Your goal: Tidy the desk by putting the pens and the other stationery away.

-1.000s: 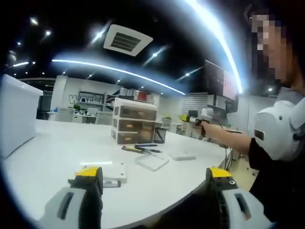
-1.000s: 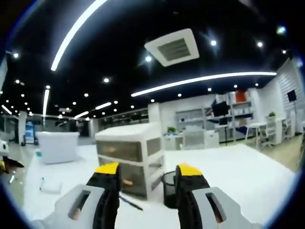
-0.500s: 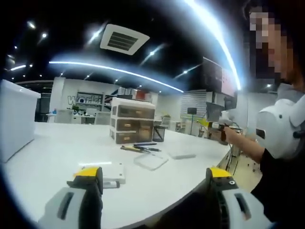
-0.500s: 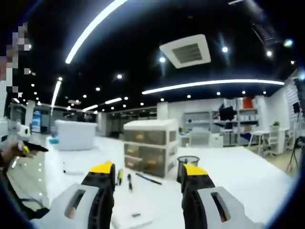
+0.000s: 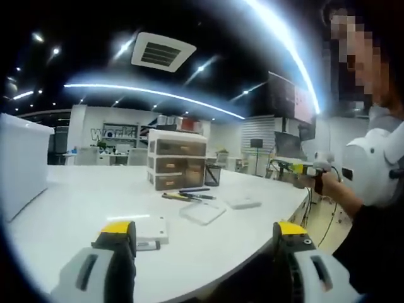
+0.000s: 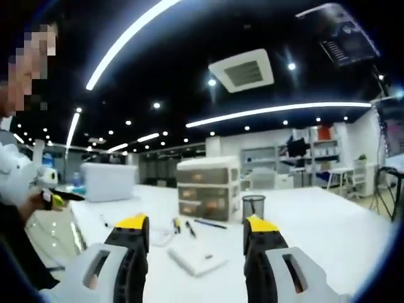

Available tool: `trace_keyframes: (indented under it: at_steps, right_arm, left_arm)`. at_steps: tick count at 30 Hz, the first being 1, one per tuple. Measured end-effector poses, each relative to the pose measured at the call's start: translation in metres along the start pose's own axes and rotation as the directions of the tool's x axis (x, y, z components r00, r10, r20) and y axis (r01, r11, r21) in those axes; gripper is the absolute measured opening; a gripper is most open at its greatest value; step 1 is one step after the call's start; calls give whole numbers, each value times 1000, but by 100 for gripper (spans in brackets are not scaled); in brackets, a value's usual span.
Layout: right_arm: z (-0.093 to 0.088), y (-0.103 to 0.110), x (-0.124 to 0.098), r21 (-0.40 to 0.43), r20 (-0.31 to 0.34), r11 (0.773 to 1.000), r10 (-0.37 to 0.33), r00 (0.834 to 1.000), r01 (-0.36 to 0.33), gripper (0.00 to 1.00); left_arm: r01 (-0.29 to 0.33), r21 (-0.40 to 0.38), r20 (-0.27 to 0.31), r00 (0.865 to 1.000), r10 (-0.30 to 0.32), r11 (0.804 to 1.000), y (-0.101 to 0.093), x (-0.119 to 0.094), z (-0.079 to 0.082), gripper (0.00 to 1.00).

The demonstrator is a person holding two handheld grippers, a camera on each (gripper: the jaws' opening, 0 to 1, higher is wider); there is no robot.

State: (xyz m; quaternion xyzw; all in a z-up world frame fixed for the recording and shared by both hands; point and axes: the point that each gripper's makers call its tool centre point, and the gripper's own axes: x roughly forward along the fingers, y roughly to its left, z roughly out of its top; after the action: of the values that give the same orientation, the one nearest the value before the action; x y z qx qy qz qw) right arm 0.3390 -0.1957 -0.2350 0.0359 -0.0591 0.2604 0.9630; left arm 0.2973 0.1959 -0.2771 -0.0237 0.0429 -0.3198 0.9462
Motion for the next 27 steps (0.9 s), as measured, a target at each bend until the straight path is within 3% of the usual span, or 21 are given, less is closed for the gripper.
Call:
trace_keyframes:
  at_steps: [9, 27]
  right_arm:
    - [-8, 17, -17, -13, -10, 1000, -25, 1000, 25, 57]
    - [-26, 18, 7, -3, -123, 1000, 24, 992, -25, 56]
  left_arm:
    - [-9, 2, -4, 1000, 9, 1000, 1, 0, 0, 88]
    - [-19, -7, -4, 1000, 19, 1000, 2, -6, -4, 88]
